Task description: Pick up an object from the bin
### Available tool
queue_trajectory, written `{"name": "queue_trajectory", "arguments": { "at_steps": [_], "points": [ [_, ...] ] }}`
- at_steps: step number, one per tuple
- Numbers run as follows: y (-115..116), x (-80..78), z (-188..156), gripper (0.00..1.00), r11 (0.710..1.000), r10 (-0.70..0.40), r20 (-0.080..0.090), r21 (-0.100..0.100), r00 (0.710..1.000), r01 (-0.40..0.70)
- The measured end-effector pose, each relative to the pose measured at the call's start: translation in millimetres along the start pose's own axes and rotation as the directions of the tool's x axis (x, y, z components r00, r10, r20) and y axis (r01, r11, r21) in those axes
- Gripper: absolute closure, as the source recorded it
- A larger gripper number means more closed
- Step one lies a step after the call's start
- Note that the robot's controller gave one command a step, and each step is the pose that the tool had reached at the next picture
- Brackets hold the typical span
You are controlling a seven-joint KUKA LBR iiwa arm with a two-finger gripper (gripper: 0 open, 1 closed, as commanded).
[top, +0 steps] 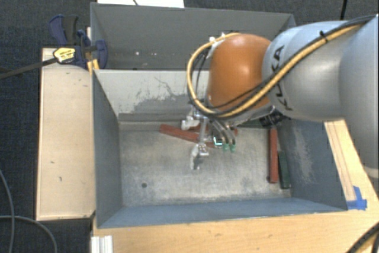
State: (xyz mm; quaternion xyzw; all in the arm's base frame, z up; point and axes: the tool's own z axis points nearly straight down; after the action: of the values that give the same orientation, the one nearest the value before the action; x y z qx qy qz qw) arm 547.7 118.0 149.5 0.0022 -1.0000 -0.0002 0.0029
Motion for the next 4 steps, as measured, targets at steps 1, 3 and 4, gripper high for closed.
{"name": "queue_trajectory", "arguments": {
  "at_steps": [1, 3, 4],
  "points": [
    [-0.5, -2.0, -4.2, 0.0, 1.0, 0.003, 0.008, -0.001, 1.0, -0.003],
    [-7.9, -38.7, 64.8, 0.0, 0.994, 0.108, -0.004, -0.001, 0.994, -0.108],
    [-7.9, -43.0, 62.2, 0.0, 0.993, 0.115, -0.005, -0.001, 0.993, -0.115]
  ]
}}
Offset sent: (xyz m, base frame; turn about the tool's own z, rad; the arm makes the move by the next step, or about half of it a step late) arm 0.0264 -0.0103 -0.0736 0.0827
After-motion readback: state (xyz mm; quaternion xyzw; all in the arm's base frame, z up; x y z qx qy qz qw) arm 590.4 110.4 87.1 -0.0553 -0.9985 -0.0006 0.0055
